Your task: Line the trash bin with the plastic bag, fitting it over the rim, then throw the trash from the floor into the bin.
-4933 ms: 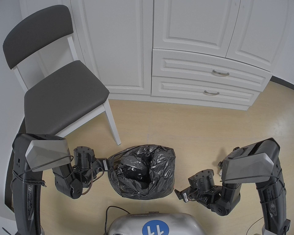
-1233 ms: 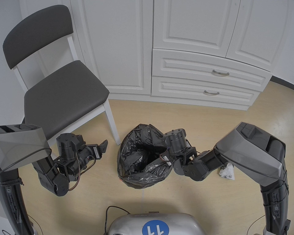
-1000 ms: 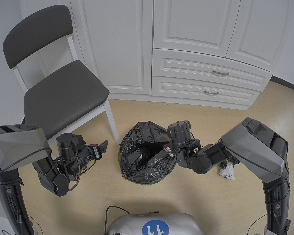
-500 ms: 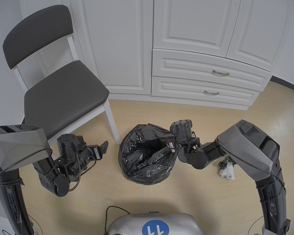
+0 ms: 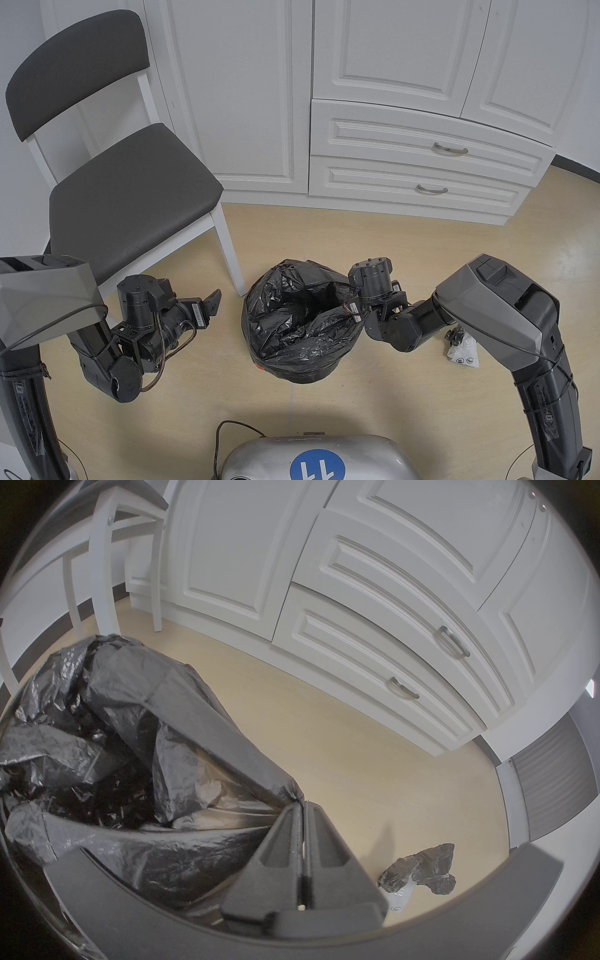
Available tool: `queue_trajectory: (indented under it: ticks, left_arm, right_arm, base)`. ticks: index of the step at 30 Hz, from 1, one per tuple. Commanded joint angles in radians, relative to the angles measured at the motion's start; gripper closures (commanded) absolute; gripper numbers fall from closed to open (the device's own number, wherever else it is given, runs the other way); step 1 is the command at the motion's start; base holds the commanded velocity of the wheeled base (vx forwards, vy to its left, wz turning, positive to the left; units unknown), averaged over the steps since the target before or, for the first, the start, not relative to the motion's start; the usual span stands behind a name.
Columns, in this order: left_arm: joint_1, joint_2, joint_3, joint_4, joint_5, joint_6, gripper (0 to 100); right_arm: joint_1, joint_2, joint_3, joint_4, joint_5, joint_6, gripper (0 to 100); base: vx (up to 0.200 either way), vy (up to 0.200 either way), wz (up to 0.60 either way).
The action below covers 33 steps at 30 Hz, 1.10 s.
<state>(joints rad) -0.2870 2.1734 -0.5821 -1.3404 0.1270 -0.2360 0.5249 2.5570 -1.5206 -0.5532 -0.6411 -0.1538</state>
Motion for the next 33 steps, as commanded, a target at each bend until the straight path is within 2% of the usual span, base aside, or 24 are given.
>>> queue_trajectory:
  ticks: [1, 8, 19, 33]
  left_arm:
    - [0.0, 0.002, -0.001, 0.0, 0.0, 0.0, 0]
    - [0.0, -0.001, -0.001, 0.0, 0.0, 0.0, 0]
    - [0.0, -0.01, 0.002, 0.0, 0.0, 0.0, 0]
    - [0.003, -0.012, 0.002, 0.0, 0.0, 0.0, 0]
  right_arm:
    - [0.001, 0.019, -0.001, -0.001, 0.0, -0.001, 100]
    - [0.015, 0.029, 0.005, 0.001, 0.0, 0.013, 100]
    - [0.096, 0.019, 0.004, 0.033, 0.0, 0.033, 100]
    - [0.01, -0.084, 0.025, 0.038, 0.003, 0.053, 100]
  base:
    - [0.0, 0.0, 0.0]
    - [0.0, 0.0, 0.0]
    - [0.0, 0.0, 0.0]
    - [0.0, 0.0, 0.0]
